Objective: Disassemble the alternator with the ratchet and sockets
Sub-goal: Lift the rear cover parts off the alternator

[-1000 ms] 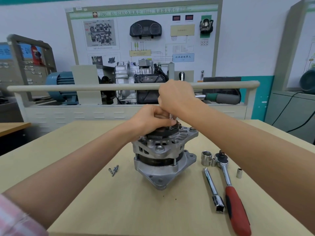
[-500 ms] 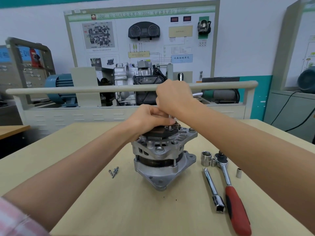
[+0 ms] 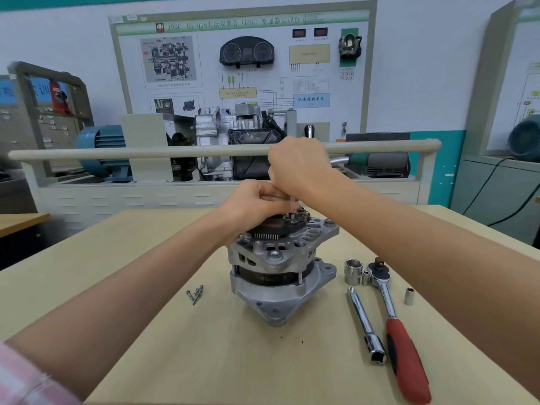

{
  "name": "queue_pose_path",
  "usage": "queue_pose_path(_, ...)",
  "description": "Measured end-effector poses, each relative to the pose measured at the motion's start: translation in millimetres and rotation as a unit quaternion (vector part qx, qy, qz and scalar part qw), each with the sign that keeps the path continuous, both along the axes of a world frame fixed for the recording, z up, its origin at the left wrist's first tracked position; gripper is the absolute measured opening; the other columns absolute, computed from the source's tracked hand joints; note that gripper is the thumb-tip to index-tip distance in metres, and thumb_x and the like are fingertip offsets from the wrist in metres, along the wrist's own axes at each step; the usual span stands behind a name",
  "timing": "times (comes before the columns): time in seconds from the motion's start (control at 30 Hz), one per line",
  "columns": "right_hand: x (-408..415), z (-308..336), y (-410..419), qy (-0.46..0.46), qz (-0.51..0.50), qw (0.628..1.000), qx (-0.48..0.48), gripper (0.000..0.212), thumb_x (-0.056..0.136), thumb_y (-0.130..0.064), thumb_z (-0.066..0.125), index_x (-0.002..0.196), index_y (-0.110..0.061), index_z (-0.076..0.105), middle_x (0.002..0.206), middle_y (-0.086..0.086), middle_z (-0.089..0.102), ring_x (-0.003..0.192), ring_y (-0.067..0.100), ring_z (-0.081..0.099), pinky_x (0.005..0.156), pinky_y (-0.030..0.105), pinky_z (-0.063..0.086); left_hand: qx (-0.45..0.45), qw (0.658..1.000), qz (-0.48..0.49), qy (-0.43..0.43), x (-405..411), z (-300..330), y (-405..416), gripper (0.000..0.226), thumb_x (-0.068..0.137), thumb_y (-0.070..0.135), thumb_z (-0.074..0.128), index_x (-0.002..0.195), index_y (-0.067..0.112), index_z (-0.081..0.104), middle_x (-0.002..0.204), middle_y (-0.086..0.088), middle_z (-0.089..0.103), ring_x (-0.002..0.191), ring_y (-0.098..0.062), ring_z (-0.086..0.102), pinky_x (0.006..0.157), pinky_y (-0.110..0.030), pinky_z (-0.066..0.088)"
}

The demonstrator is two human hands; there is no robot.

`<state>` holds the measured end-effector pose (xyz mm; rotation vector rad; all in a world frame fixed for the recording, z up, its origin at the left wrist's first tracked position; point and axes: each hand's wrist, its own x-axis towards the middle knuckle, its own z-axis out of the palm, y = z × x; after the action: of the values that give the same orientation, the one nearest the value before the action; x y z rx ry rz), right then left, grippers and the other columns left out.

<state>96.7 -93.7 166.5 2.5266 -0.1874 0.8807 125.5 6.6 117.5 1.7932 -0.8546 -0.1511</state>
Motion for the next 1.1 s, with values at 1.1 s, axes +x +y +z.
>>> queue_pose_path(1.1,-3.8,-5.0,0.5,-0.004,0.023,1.000,0.005,0.032,0.092,-0.011,0.043,0.062,-0.012,0.030,0.060,0.001,0.024,0.049,0.018,0.027,0.047,0.029,0.020,0.018,0.999,0.031,-0.035,1.4,-2.3,-5.3,0.016,0.074,0.016,0.079,0.081,0.016,0.065,0.074,0.003,0.067,0.071,-0.010,0.062,0.082,-0.032,0.051)
